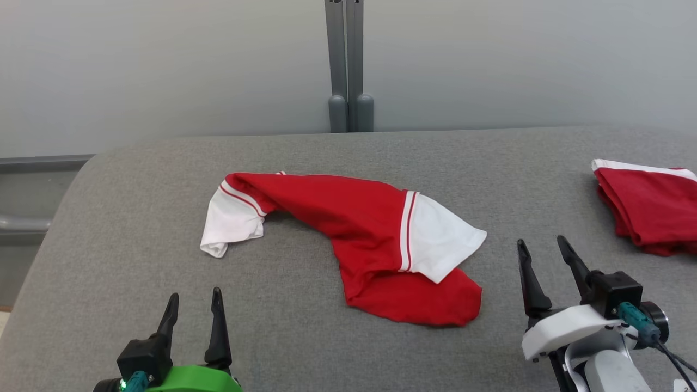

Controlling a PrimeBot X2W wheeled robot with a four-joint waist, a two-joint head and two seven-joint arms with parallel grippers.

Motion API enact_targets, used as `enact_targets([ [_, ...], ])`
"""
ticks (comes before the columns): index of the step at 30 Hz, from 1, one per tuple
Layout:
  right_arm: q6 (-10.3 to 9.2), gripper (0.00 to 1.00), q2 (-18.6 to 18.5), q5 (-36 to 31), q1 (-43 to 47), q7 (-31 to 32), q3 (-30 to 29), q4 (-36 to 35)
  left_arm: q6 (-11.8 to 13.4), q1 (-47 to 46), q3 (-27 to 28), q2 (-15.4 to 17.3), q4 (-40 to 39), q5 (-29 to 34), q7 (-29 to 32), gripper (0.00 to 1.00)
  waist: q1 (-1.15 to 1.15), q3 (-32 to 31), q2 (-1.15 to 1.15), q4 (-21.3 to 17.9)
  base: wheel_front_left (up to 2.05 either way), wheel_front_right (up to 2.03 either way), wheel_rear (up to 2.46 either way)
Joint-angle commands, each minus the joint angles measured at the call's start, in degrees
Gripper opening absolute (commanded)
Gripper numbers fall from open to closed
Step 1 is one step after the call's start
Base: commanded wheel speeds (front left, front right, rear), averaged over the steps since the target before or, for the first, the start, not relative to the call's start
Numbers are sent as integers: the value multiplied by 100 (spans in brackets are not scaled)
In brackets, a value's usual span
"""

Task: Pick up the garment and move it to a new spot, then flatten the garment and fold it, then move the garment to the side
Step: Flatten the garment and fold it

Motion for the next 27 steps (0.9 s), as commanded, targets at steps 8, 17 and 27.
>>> enact_targets([
  [8,-3,100,-41,-583,-1139,302,-607,1396,-64,-249,-136,-84,-132,142,-16,100,0,472,0,759,0,0,0],
  [17,-3,100,-383,-1050,-2225,658,-1467,3305,-73,-446,-136,-148,-148,172,-16,100,0,868,0,1542,0,0,0],
  [27,-3,11,-445,-1243,-2626,595,-1853,4521,-81,-380,12,-199,-101,193,-16,100,0,838,0,1714,0,0,0],
])
